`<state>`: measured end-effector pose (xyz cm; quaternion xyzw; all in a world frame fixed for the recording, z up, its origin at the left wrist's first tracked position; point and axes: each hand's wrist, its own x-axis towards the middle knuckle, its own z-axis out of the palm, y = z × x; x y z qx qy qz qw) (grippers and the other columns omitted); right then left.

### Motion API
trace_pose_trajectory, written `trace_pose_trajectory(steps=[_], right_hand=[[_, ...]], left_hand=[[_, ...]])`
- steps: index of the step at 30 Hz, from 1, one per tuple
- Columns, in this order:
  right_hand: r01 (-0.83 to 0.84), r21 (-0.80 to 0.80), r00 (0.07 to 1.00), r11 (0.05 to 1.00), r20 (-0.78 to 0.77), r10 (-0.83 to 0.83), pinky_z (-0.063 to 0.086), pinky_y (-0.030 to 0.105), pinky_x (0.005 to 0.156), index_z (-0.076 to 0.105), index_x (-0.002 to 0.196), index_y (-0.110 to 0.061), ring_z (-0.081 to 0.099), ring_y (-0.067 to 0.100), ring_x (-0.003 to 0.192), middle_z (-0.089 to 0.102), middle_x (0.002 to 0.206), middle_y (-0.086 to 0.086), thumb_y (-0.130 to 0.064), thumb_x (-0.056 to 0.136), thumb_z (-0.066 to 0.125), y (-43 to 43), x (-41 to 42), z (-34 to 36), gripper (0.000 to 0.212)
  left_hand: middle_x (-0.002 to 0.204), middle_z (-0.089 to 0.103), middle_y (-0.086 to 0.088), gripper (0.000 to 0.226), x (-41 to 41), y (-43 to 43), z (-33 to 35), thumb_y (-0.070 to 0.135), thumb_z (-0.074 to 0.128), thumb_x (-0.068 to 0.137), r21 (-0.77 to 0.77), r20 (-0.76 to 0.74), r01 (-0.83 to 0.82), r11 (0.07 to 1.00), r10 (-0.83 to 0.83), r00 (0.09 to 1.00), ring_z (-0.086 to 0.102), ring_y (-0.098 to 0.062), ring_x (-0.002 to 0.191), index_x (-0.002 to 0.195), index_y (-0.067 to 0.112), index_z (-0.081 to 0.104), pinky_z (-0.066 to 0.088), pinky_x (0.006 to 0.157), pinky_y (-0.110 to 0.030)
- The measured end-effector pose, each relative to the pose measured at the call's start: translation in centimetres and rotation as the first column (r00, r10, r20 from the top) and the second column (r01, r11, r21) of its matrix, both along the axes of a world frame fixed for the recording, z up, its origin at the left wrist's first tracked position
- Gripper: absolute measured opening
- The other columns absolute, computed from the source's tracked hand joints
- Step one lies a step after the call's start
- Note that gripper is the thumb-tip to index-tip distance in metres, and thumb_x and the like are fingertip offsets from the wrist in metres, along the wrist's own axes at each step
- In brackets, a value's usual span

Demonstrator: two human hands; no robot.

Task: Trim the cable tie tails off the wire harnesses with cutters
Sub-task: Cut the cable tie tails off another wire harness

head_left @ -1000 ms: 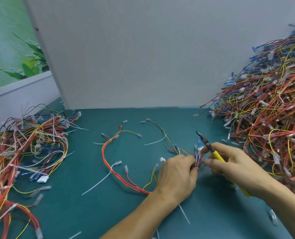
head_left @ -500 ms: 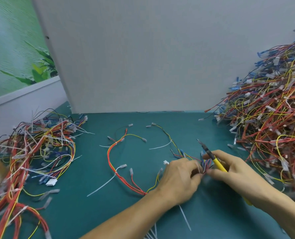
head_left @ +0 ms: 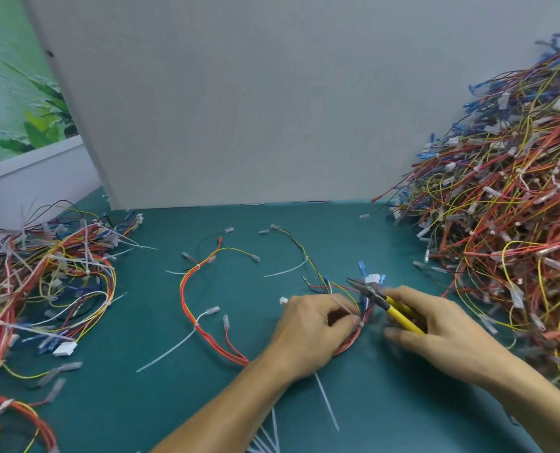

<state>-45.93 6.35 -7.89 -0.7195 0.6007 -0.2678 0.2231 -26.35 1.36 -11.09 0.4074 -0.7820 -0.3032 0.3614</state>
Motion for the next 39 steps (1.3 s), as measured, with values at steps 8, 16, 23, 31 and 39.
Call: trace_pose_trajectory(steps=[8, 16, 23, 31, 39], right_hand=[[-0.025, -0.185, 0.971, 0.982, -0.236, -0.020, 0.042, 0.027, 0.067, 0.064, 0.096, -0.029, 0.051, 0.008, 0.068, 0.057, 0.072, -0.008, -0.032, 0.085, 0.070, -0.2, -1.3, 0.2, 0.013], [-0.024, -0.117, 0.909, 0.993, -0.416, -0.027, 0.050, 0.035, 0.068, 0.068, 0.093, -0.028, 0.058, 0.014, 0.070, 0.059, 0.074, -0.011, -0.015, 0.079, 0.064, 0.0, -2.6, 1.9, 0.020], [-0.061, -0.017, 0.811, 0.998, -0.584, 0.040, 0.047, 0.031, 0.074, 0.065, 0.106, -0.034, 0.047, 0.011, 0.077, 0.050, 0.081, -0.013, -0.025, 0.081, 0.056, -0.2, -2.9, 1.6, 0.027], [-0.025, -0.040, 0.826, 0.999, -0.563, -0.003, 0.048, 0.034, 0.079, 0.064, 0.110, -0.032, 0.058, 0.017, 0.093, 0.056, 0.094, -0.009, -0.030, 0.086, 0.058, -0.2, -2.3, 1.2, 0.024], [0.059, -0.072, 0.789, 0.996, -0.608, -0.090, 0.046, 0.031, 0.067, 0.058, 0.098, -0.037, 0.056, 0.006, 0.087, 0.059, 0.084, -0.016, -0.054, 0.094, 0.046, -0.3, -2.9, 1.1, 0.021]], left_hand=[[0.054, 0.059, 0.021, 0.008, 0.0, 0.0, 0.0, 0.019, 0.069, 0.080, 0.047, -0.043, -0.030, 0.998, 0.032, 0.999, 0.049, -0.001, 0.051, 0.073, 0.022, 0.070, 0.034, 0.053, -0.008], [0.056, 0.061, 0.016, 0.020, -0.1, -0.1, 0.2, 0.014, 0.061, 0.086, 0.111, -0.021, 0.000, 0.994, 0.002, 1.000, 0.054, -0.008, 0.056, 0.073, 0.029, 0.061, 0.052, 0.066, -0.031], [0.071, 0.069, 0.015, 0.013, -0.4, 0.1, 0.1, 0.022, 0.061, 0.084, 0.104, 0.026, -0.020, 0.994, 0.018, 1.000, 0.061, -0.008, 0.065, 0.075, 0.031, 0.056, 0.054, 0.073, -0.037], [0.078, 0.068, 0.015, 0.016, -0.9, 0.3, -0.3, 0.027, 0.063, 0.083, 0.051, 0.089, -0.079, 0.996, 0.074, 0.993, 0.060, -0.001, 0.066, 0.086, 0.034, 0.048, 0.051, 0.069, -0.027], [0.074, 0.070, 0.005, 0.026, -0.3, 0.0, -0.1, 0.004, 0.060, 0.082, 0.148, -0.001, -0.087, 0.985, 0.088, 0.996, 0.067, -0.012, 0.066, 0.071, 0.027, 0.052, 0.055, 0.067, -0.035]])
